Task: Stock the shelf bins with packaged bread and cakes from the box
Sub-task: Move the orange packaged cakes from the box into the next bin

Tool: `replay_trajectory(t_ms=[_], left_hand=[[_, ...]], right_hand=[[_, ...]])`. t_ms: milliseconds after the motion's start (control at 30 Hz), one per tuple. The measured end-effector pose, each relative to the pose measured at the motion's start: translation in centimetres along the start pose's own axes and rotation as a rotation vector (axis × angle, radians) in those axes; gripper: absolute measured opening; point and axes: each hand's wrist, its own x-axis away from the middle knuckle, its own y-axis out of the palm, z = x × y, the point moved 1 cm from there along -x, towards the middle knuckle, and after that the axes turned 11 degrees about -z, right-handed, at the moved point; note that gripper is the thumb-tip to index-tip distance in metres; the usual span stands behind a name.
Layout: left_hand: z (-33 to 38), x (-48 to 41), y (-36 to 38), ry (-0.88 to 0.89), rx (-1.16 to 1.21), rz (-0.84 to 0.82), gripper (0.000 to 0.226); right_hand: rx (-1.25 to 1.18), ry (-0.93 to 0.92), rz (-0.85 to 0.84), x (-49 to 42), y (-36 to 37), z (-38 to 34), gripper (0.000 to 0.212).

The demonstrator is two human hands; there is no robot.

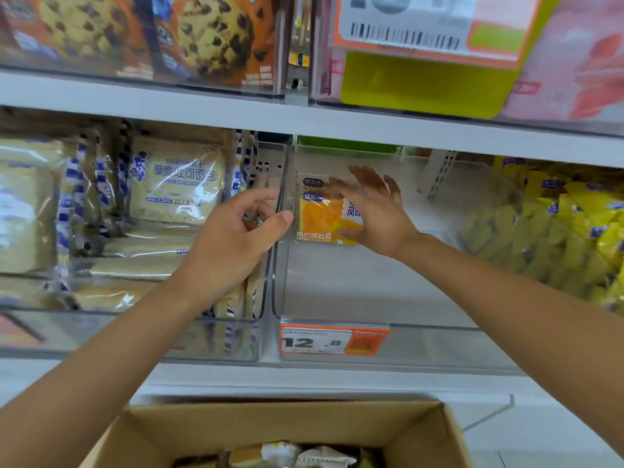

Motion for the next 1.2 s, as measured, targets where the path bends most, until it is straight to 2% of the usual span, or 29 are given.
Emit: replay_trajectory(t_ms=[233,333,433,533,633,767,900,933,1000,1067,1133,1200], left_hand=[[1.3,0.4,-0.8,-0.055,-0.109,-0.04,0.047],[2.8,1.7,-0.7,-0.077,-0.183,0.047,0.036],[4.6,4.8,-0.1,-0.115,-0.199,0.122,0.02],[5.0,9.6,1.0,-0.181,-0.264,0.02,0.025],[3.1,14.9,2.3,-0.261,-0.287,-0.114,0.027],[-2.5,21.2,4.5,-0.479,-0.221,-0.3,0.02],[-8.6,26.4,5.9,-0.701,-0.12,-0.383,0.021],[-9.7,27.4,6.1,-0.749,-0.095,-0.385,0.021],[-11.5,29.3,6.4,-0.831,-0.049,-0.39,0.022],[-12.6,30.7,6.5,-0.889,-0.012,-0.422,0.023],[-13.3,31.6,6.5,-0.925,0.015,-0.449,0.023],[-13.7,31.9,6.5,-0.957,0.029,-0.455,0.017]], right_hand=[[-0.359,0.027,0.036,6.3,-3.9,-3.7,0.063],[-0.531,0.105,0.091,10.0,-5.0,-5.8,0.046],[-0.506,0.087,0.195,14.0,-5.8,-8.6,0.026],[-0.543,0.064,0.164,18.6,-4.5,-11.6,0.016],[-0.606,0.096,-0.104,23.5,-0.3,-13.7,0.018],[-0.704,0.292,-0.531,29.7,7.7,-14.5,0.023],[-0.68,0.415,-0.795,33.8,16.6,-15.1,0.028],[-0.691,0.403,-0.849,34.5,18.4,-15.5,0.036],[-0.59,0.241,-1.018,35.7,21.4,-16.5,0.058],[-0.287,0.003,-1.121,36.6,23.5,-17.1,0.076],[-0.089,-0.123,-1.067,36.7,23.7,-16.9,0.077],[-0.059,-0.172,-1.03,36.1,23.3,-16.3,0.065]])
